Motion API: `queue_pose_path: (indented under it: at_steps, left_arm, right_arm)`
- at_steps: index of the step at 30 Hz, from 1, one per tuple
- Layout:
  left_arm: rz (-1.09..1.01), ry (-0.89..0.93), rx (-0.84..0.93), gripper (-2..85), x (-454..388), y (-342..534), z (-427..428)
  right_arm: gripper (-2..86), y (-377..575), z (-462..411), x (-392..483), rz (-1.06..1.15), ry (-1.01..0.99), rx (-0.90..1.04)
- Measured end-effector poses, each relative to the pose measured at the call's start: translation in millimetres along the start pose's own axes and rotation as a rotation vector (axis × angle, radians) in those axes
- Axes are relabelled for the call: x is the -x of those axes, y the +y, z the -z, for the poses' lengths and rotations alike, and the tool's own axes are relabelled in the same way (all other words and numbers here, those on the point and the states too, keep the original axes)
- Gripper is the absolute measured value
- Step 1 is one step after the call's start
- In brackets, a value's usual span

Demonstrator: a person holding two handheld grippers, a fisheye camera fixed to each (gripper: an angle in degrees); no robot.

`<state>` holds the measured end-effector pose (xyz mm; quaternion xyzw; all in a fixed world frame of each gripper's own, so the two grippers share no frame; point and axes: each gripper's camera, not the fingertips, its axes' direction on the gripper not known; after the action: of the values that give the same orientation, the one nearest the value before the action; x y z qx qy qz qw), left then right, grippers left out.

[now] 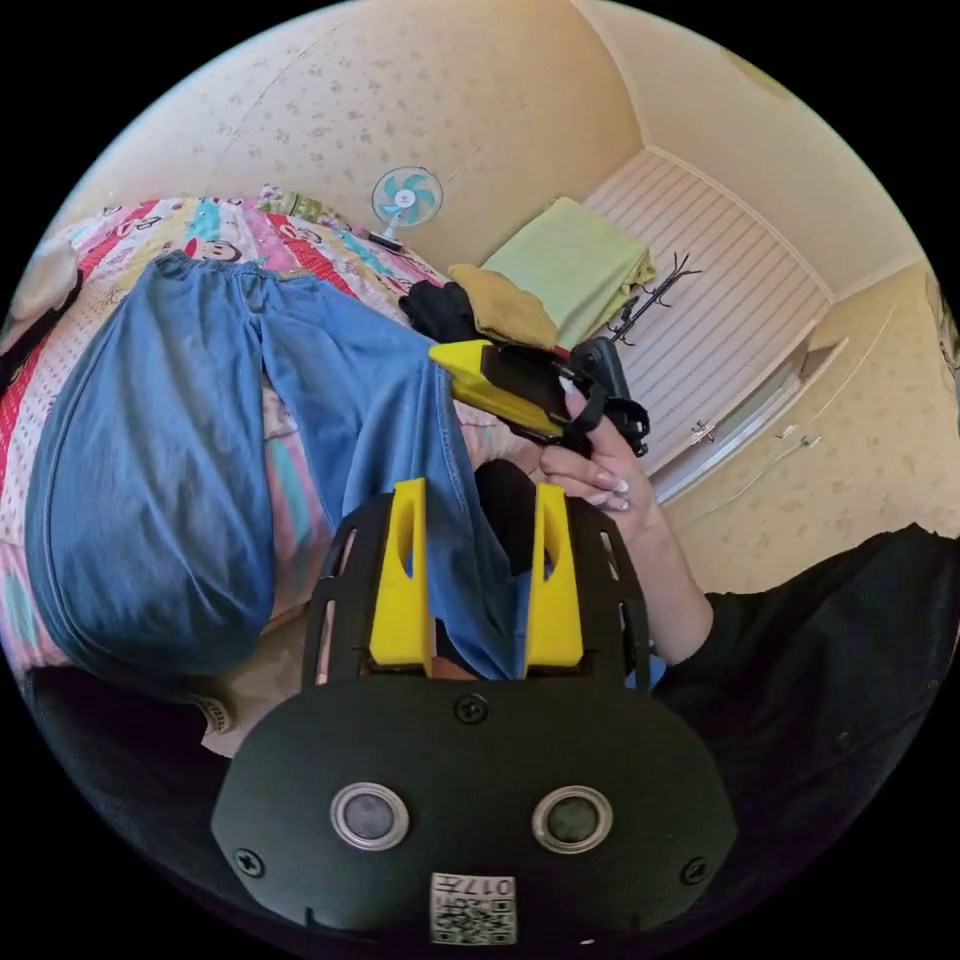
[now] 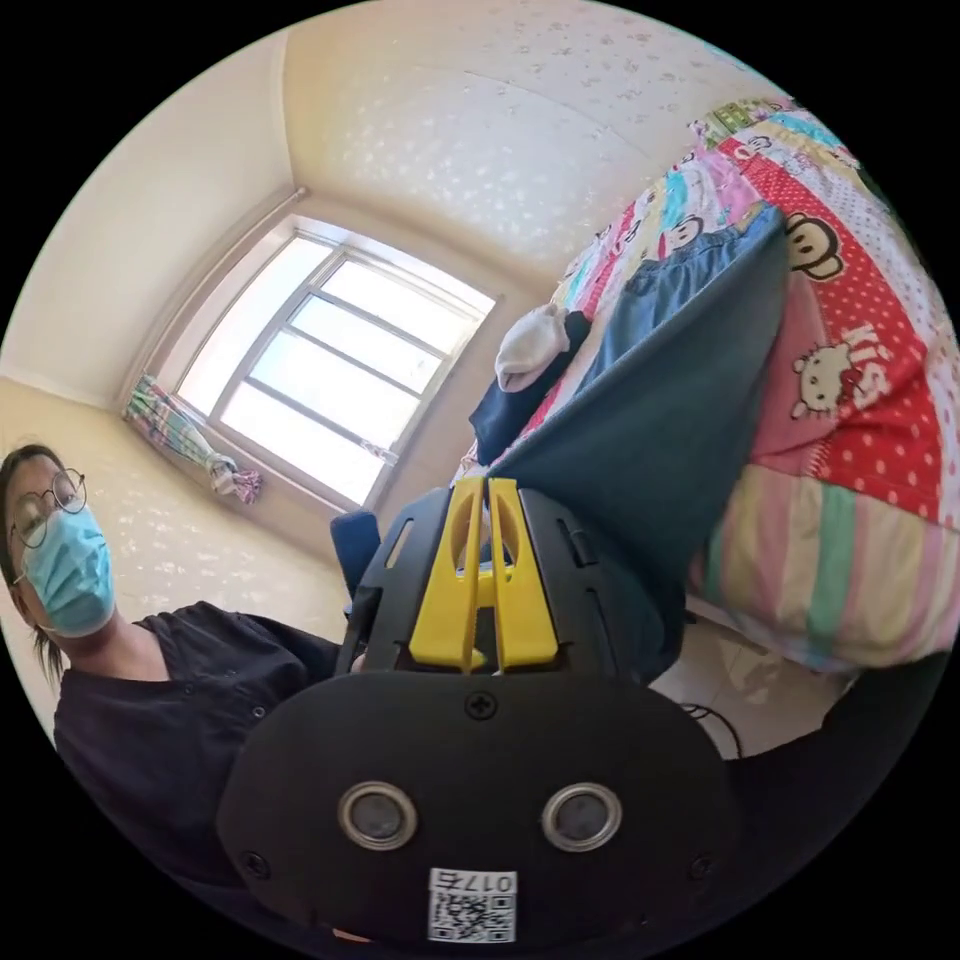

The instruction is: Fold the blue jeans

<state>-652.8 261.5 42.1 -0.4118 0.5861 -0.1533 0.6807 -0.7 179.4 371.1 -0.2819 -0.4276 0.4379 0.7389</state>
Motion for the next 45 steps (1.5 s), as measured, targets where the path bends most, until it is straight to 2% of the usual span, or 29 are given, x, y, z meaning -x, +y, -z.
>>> queue_pose_path:
  at_steps: [3,5,8,10,11,12,13,15,19,23,25,27,30,33,35,38,42,45]
  left_arm:
    - [0.153,0.098,-0.072,4.8,31,-31,3]
    - [0.165,0.259,-0.096,0.9,49,-45,18]
    - [0.145,0.391,-0.142,-0.2,55,-51,44]
    - [0.129,0.411,-0.155,-0.4,54,-55,56]
    - [0.125,0.406,-0.137,-0.5,53,-61,59]
    - [0.127,0.401,-0.126,-0.5,52,-64,60]
    - [0.132,0.402,-0.109,-0.6,51,-69,60]
    - [0.132,0.432,-0.09,-0.6,47,-77,58]
    - [0.114,0.504,-0.043,-0.7,28,-94,57]
    - [0.15,0.566,-0.018,-0.6,23,-101,58]
    - [0.199,0.587,-0.025,-0.6,31,-102,64]
    - [0.248,0.627,-0.063,-0.6,45,-102,79]
    - [0.347,0.687,-0.173,-0.5,74,-92,124]
    - [0.448,0.524,-0.213,-0.3,94,-72,174]
    - [0.521,0.277,-0.22,0.2,106,-59,209]
    - [0.604,0.043,-0.276,2.3,119,-47,242]
    - [0.636,-0.107,-0.209,7.8,118,-52,245]
    - [0.586,-0.312,-0.172,8.7,101,-71,235]
  right_arm:
    - [1.9,-27,-39,11,0.16,0.078,0.241]
    - [2.4,-43,-36,5,0.236,0.101,0.286]
    - [4.7,-84,11,-41,0.137,0.132,0.06]
    - [11.7,-113,33,-77,0.042,0.283,-0.063]
    - [14.3,-135,39,-105,-0.036,0.431,-0.095]
    - [15.9,-154,41,-136,-0.113,0.566,-0.126]
    - [16.1,-162,40,-152,-0.151,0.607,-0.133]
    - [16.3,-186,28,-215,-0.287,0.616,-0.13]
    - [13.2,-191,3,-270,-0.395,0.638,-0.173]
    - [6.7,-184,-14,-292,-0.401,0.822,-0.176]
    - [4.3,-176,-9,-282,-0.354,0.767,-0.292]
    - [3.5,-176,-13,-254,-0.205,0.644,-0.415]
    - [3.5,-211,-67,-228,-0.086,0.529,-0.306]
    - [4.4,-246,-143,-214,-0.034,0.444,-0.179]
    - [5.8,-259,-187,-216,0.016,0.384,-0.084]
    - [9.1,-255,-229,-228,0.024,0.387,0.018]
    - [12.4,-196,-217,-236,0.032,0.38,0.087]
    - [13.1,-123,-177,-234,0.035,0.41,0.094]
